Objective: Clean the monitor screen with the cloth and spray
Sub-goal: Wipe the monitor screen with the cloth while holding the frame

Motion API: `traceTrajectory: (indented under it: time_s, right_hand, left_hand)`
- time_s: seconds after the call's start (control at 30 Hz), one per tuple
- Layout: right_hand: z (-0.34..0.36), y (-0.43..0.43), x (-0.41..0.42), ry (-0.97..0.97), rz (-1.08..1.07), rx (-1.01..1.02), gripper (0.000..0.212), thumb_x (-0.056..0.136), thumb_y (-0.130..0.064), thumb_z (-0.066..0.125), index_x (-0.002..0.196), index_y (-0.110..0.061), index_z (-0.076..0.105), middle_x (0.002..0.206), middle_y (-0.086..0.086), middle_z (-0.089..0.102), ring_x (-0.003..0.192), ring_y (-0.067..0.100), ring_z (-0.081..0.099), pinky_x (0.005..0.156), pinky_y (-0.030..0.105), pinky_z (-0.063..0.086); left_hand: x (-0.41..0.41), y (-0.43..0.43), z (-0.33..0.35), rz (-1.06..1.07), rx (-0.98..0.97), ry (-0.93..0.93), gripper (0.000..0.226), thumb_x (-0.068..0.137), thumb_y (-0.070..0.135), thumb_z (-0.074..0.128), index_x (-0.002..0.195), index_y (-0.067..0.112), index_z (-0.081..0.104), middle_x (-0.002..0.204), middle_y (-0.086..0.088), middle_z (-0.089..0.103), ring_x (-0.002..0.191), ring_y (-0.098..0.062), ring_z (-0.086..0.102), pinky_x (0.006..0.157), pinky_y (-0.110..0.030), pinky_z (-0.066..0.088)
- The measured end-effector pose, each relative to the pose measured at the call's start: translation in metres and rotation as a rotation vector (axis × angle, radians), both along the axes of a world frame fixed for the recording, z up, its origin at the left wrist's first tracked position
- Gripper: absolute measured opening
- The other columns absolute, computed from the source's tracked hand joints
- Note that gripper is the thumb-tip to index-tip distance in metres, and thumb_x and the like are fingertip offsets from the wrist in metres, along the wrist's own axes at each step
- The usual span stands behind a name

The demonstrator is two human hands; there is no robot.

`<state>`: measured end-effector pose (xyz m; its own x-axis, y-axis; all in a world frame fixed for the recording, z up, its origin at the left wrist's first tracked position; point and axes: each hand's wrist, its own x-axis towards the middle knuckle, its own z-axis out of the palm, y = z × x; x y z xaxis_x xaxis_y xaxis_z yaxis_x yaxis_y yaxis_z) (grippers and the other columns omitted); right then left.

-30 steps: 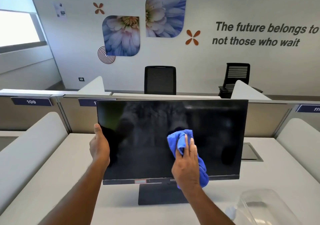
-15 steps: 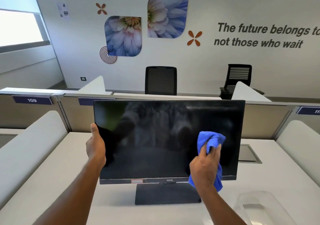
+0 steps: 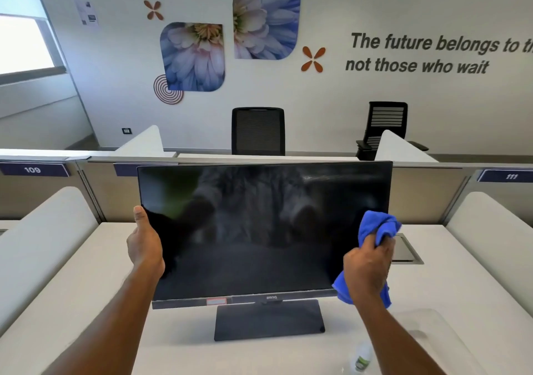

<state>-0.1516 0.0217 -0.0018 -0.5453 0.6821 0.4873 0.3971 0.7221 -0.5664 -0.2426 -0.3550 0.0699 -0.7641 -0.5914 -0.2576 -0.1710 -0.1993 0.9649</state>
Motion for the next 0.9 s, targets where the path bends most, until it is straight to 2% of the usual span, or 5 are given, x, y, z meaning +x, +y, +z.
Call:
traceTrajectory:
  time_s: [0.07, 0.33, 0.5, 0.73, 0.9]
  right_hand:
    - [0.011, 0.009, -0.004, 0.035, 0.008, 0.021, 0.06, 0.076, 0.007, 0.048, 0.135, 0.002, 0.038, 0.128, 0.031, 0.047, 0.114, 0.05, 0.05, 0.092, 0.058, 0.048]
    - [0.042, 0.034, -0.02, 0.117, 0.054, 0.148, 0.06, 0.078, 0.007, 0.052, 0.137, -0.001, 0.041, 0.136, 0.028, 0.045, 0.121, 0.047, 0.048, 0.098, 0.055, 0.046]
    - [-0.021, 0.012, 0.007, 0.084, 0.009, -0.041, 0.046, 0.077, 0.01, 0.05, 0.122, 0.002, 0.051, 0.121, 0.028, 0.053, 0.105, 0.045, 0.056, 0.086, 0.053, 0.052]
    - [-0.053, -0.023, 0.021, 0.032, -0.081, -0.304, 0.033, 0.073, 0.009, 0.053, 0.106, 0.001, 0.051, 0.093, 0.026, 0.055, 0.081, 0.041, 0.056, 0.073, 0.049, 0.053]
    - [-0.031, -0.023, 0.011, 0.1, -0.122, -0.453, 0.042, 0.076, 0.007, 0.05, 0.118, 0.002, 0.05, 0.111, 0.028, 0.054, 0.093, 0.046, 0.056, 0.081, 0.048, 0.05]
  left_hand:
    - [0.0, 0.002, 0.0, -0.002, 0.004, 0.005, 0.065, 0.087, 0.078, 0.032, 0.081, 0.016, 0.052, 0.088, -0.002, 0.054, 0.095, -0.026, 0.047, 0.082, -0.039, 0.038]
    - [-0.001, 0.002, -0.003, 0.009, -0.007, 0.008, 0.063, 0.087, 0.076, 0.034, 0.08, 0.015, 0.051, 0.089, -0.001, 0.054, 0.095, -0.024, 0.046, 0.082, -0.037, 0.037]
    - [0.0, 0.003, -0.003, 0.034, -0.01, 0.017, 0.081, 0.086, 0.078, 0.035, 0.123, 0.009, 0.057, 0.108, -0.003, 0.053, 0.1, -0.024, 0.048, 0.086, -0.037, 0.038]
    - [0.004, 0.002, -0.001, 0.041, -0.02, 0.029, 0.082, 0.087, 0.077, 0.034, 0.12, 0.006, 0.058, 0.106, -0.005, 0.051, 0.097, -0.026, 0.045, 0.087, -0.039, 0.038]
    - [0.006, 0.002, -0.002, 0.045, -0.009, 0.025, 0.078, 0.088, 0.076, 0.034, 0.114, 0.006, 0.059, 0.106, -0.005, 0.05, 0.097, -0.027, 0.044, 0.085, -0.038, 0.036]
